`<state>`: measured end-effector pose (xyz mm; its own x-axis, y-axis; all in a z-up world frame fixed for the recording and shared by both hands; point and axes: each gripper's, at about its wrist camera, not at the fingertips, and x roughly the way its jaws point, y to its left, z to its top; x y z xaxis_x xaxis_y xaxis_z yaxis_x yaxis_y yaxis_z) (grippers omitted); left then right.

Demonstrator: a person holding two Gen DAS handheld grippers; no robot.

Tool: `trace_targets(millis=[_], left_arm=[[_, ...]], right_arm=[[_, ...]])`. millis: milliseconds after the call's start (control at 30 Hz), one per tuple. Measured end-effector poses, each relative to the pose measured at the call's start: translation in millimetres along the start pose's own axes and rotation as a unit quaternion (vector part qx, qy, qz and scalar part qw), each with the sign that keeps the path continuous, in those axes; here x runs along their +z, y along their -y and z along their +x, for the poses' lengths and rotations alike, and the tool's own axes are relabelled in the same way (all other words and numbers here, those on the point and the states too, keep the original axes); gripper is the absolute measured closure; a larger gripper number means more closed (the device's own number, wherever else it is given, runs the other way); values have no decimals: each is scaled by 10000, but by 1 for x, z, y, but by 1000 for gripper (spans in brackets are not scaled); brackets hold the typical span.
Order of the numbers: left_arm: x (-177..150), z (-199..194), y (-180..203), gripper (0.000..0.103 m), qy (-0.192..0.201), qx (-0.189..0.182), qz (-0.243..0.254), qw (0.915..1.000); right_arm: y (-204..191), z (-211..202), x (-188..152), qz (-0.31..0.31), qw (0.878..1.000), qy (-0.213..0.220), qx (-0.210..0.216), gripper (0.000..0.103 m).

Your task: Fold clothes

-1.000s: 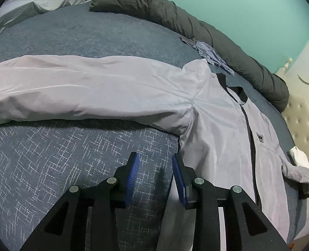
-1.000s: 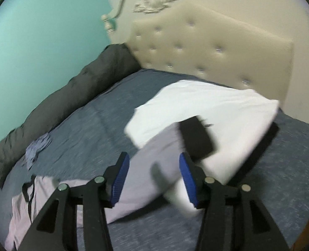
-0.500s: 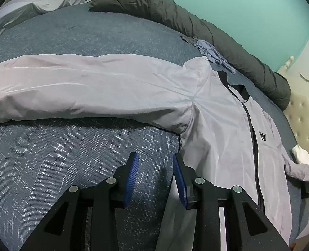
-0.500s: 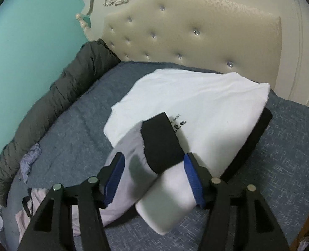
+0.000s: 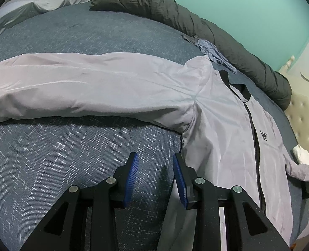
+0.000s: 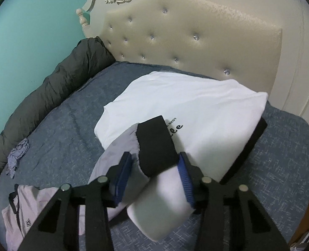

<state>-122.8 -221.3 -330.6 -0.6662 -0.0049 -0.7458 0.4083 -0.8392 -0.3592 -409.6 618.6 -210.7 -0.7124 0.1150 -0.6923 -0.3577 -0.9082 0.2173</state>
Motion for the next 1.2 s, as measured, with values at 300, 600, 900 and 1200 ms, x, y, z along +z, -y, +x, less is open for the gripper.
trace_targets(millis=[300,600,900,1200], left_arm=[[0,0,-1,66,2,-15,2,10000],[0,-8,-4,66,89,-75,-54,9999],[-1,-24,-6,66,218,-153,-37,9996],[-8,-49,-11,66,356,-178,-16,9992]], right_arm=[[-27,-16,5,-598,9977,322,43,95],[-98,-61,7,-1149,9871,654,898,95],[-229,-125,-19,-1880,9525,782,2265,95],[-351,-177,-89,-2277,9015,382,3662,95]])
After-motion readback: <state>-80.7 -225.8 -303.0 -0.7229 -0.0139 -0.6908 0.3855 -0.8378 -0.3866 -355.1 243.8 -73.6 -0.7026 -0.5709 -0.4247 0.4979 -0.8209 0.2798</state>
